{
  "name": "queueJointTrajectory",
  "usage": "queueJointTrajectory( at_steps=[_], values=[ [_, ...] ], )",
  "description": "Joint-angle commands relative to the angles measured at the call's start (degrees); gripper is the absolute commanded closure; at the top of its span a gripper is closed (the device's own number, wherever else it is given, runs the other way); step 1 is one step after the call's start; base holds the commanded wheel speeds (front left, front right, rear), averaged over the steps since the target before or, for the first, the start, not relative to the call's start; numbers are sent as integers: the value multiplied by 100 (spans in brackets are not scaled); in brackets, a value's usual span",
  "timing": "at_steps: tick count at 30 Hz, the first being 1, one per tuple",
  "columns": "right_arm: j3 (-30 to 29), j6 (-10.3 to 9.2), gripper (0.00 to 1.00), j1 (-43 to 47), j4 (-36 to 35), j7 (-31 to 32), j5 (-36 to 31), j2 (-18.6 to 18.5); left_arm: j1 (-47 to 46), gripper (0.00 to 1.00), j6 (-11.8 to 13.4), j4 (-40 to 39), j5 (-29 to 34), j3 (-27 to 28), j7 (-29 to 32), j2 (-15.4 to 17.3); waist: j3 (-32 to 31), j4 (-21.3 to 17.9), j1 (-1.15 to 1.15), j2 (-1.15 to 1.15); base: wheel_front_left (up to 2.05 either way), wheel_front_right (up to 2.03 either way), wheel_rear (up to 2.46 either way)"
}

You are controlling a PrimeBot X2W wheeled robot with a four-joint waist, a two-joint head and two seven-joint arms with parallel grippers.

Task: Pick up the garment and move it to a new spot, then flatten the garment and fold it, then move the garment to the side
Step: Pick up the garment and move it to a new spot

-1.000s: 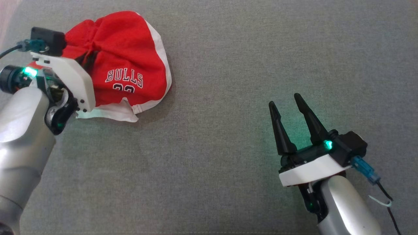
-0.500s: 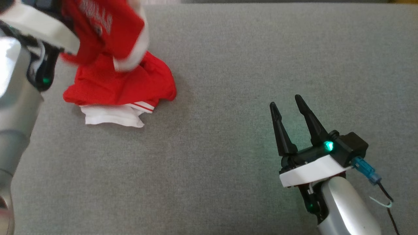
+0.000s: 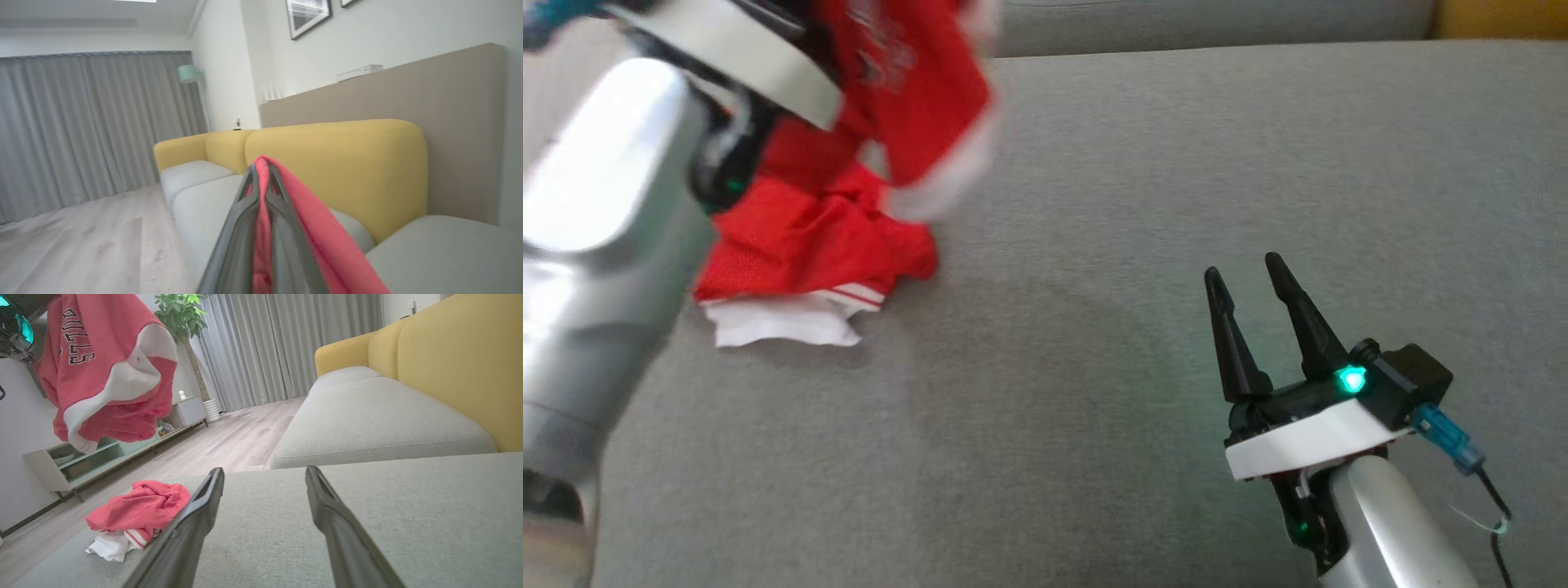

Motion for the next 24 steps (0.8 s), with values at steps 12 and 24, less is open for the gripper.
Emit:
queueJointTrajectory(
  at_steps=[12,24],
  values=[
    [238,-4,0,-341,-598,-62,328,-10,-199,100,10,-690,267,-659,470,-113,627,-1506,1,0,0,0,0],
    [233,-4,0,-345,-830,-62,451,-10,-929,0,10,335,805,-975,-513,-535,1009,-1922,1,0,0,0,0]
  ],
)
